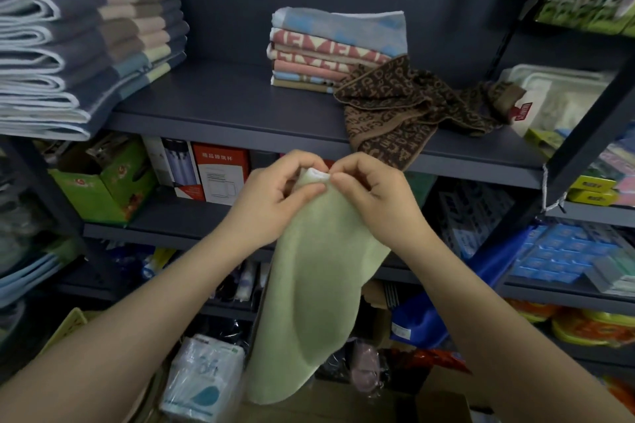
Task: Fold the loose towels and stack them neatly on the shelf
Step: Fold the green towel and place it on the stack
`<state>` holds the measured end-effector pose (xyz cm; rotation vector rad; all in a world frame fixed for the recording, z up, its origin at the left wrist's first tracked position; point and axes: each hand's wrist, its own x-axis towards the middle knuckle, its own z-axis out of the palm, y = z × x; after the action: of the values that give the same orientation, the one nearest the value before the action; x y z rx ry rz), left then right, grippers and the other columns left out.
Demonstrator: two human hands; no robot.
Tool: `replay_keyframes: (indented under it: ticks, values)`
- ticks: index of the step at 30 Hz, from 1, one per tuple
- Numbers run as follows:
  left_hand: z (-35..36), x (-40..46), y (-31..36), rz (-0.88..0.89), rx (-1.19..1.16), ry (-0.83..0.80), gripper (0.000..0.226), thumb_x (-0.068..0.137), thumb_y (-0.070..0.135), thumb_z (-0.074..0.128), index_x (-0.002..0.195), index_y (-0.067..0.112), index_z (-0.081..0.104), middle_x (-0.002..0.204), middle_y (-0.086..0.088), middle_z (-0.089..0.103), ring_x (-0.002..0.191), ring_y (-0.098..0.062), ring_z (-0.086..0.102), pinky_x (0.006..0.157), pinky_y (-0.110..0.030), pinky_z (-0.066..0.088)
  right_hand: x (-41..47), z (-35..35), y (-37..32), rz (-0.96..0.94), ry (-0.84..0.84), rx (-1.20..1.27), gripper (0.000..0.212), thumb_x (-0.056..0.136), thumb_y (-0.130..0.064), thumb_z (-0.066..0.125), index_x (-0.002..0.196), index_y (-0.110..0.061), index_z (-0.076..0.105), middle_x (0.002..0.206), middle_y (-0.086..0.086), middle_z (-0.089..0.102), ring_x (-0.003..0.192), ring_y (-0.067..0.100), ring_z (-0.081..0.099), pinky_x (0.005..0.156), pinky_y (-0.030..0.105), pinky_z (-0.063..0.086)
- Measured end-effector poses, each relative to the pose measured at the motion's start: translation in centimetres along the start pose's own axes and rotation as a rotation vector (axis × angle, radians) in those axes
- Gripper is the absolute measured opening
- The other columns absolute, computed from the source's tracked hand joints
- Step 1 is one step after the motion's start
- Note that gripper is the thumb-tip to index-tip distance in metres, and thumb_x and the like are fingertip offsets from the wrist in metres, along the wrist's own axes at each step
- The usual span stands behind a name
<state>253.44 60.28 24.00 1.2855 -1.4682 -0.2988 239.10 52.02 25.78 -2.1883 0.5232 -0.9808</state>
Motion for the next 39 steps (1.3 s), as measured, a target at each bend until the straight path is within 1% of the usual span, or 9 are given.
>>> replay_keyframes:
  ticks: [6, 10, 18, 21, 23, 27, 31, 36, 39]
  values:
    - [-2.2, 0.5, -1.4, -0.03, 0.08, 0.121, 0.037, 0.091, 0.008, 0.046, 0.099, 0.042, 0.056, 0.098, 0.028, 0.059, 0.09, 0.008, 0.055, 0.079, -0.01, 0.04, 0.1, -0.6, 1.9, 0.046, -0.43, -0.157, 0.018, 0.086, -0.027, 0.064, 0.092, -0.01, 0.066, 0.086, 0.004, 0.069, 0.077, 0.014, 0.064, 0.069, 0.038, 0.051]
    - [-5.1, 0.2, -2.7, -0.094, 0.205, 0.12, 0.041, 0.094, 0.004, 0.043, 0.086, 0.042, 0.058, 0.093, 0.015, 0.064, 0.088, -0.01, 0.059, 0.077, -0.027, 0.044, 0.8, -0.5, 3.0, -0.03, -0.651, -0.329, 0.031, 0.086, -0.033, 0.061, 0.09, -0.003, 0.062, 0.084, 0.011, 0.066, 0.076, 0.022, 0.062, 0.069, 0.04, 0.048]
    - [-6.9, -1.8, -4.9, -0.219, 0.26, 0.184, 0.032, 0.098, 0.014, 0.039, 0.088, 0.042, 0.05, 0.084, 0.022, 0.057, 0.075, 0.014, 0.052, 0.062, -0.005, 0.037, 4.1, -0.2, 2.9, -0.201, -0.21, -0.16, 0.006, 0.078, -0.017, 0.073, 0.081, -0.012, 0.071, 0.084, -0.003, 0.06, 0.087, 0.015, 0.052, 0.077, 0.022, 0.036]
    - [-8.2, -1.3, -4.5, -0.209, 0.254, 0.255, 0.032, 0.097, 0.011, 0.041, 0.086, 0.039, 0.051, 0.085, 0.018, 0.057, 0.073, 0.013, 0.052, 0.061, -0.004, 0.038, 5.4, -0.1, 3.2, -0.049, -0.231, -0.1, 0.017, 0.075, -0.023, 0.074, 0.066, -0.023, 0.06, 0.115, -0.006, 0.049, 0.116, 0.008, 0.039, 0.088, 0.012, 0.028]
    - [-9.6, -0.7, -3.8, -0.186, 0.263, 0.273, 0.031, 0.095, 0.01, 0.045, 0.083, 0.037, 0.052, 0.084, 0.014, 0.058, 0.068, 0.009, 0.052, 0.058, -0.007, 0.04, 6.1, -0.1, 2.9, 0.073, -0.304, 0.091, 0.025, 0.075, -0.02, 0.074, 0.062, -0.019, 0.053, 0.114, -0.015, 0.053, 0.117, 0.0, 0.044, 0.085, 0.005, 0.034]
    - [-12.4, 1.0, -2.2, -0.143, 0.279, 0.336, 0.018, 0.087, 0.022, 0.05, 0.079, 0.036, 0.056, 0.079, 0.011, 0.059, 0.066, 0.002, 0.052, 0.053, -0.017, 0.044, 8.0, 1.9, 1.6, 0.249, -0.369, 0.491, 0.029, 0.074, -0.002, 0.069, 0.069, -0.016, 0.045, 0.069, -0.007, 0.059, 0.065, 0.008, 0.059, 0.057, 0.021, 0.049]
    - [-15.3, 2.7, -0.6, -0.083, 0.19, 0.5, 0.027, 0.091, 0.017, 0.046, 0.08, 0.04, 0.055, 0.075, 0.017, 0.056, 0.064, 0.006, 0.049, 0.053, -0.012, 0.04, 11.0, 4.1, -1.1, 0.419, -0.341, 0.91, 0.041, 0.065, -0.009, 0.066, 0.105, -0.009, 0.06, 0.09, 0.006, 0.07, 0.077, 0.018, 0.068, 0.071, 0.033, 0.057]
    - [-20.1, 4.3, 1.3, 0.032, -0.058, 0.561, 0.034, 0.094, 0.009, 0.043, 0.108, 0.04, 0.048, 0.09, 0.007, 0.062, 0.073, 0.001, 0.059, 0.06, -0.015, 0.047, 15.2, 6.4, -5.6, 0.315, -0.431, 1.015, 0.022, 0.064, -0.019, 0.067, 0.084, -0.014, 0.075, 0.087, 0.008, 0.074, 0.079, 0.02, 0.07, 0.07, 0.035, 0.058]
    - [-23.7, 5.0, 1.6, -0.064, -0.223, 0.619, 0.028, 0.093, 0.015, 0.051, 0.11, 0.038, 0.052, 0.09, 0.006, 0.065, 0.07, -0.004, 0.064, 0.056, -0.02, 0.051, 18.7, 8.4, -8.7, 0.252, -0.395, 1.086, 0.029, 0.067, -0.021, 0.064, 0.093, -0.009, 0.068, 0.082, 0.008, 0.073, 0.073, 0.021, 0.071, 0.061, 0.034, 0.058]
